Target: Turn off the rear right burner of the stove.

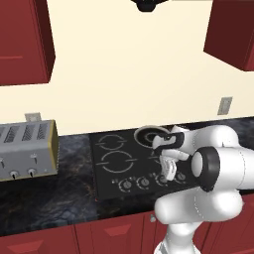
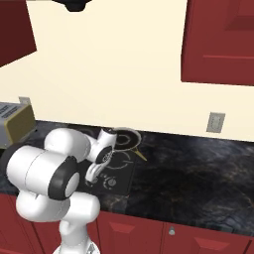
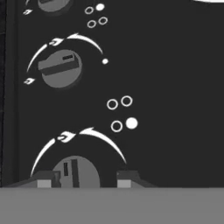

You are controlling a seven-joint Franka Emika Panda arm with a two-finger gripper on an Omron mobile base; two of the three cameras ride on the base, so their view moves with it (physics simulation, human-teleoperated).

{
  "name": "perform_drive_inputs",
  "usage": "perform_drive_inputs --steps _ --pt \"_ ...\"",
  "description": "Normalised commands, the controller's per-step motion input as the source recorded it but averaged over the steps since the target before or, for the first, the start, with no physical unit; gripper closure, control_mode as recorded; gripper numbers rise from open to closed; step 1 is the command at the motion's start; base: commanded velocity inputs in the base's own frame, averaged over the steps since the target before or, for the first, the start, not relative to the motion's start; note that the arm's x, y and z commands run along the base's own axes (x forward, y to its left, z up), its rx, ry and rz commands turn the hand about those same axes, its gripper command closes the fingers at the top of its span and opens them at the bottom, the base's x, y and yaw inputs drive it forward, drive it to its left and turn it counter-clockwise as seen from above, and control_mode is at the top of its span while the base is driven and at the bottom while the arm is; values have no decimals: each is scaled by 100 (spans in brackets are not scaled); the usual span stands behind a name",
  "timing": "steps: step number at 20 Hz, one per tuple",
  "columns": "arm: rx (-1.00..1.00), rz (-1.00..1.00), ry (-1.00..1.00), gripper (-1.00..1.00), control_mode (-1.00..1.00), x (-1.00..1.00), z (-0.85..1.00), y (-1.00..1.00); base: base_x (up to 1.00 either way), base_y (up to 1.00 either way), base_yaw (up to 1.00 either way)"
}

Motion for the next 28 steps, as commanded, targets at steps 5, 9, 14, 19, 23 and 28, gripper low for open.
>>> perform_drive_inputs --steps 5,9,14,19,23,28 --pt "0 -43 6 100 -100 -5 -33 1 0 0 0" --pt "0 -46 19 100 -100 -5 -30 0 0 0 0" --pt "0 -52 12 100 -100 -22 -37 0 0 0 0" --pt "0 -59 18 100 -100 -8 -36 0 0 0 0" --pt "0 -64 23 100 -100 0 -32 1 0 0 0" --pt "0 -66 30 100 -100 -11 -26 1 0 0 0"
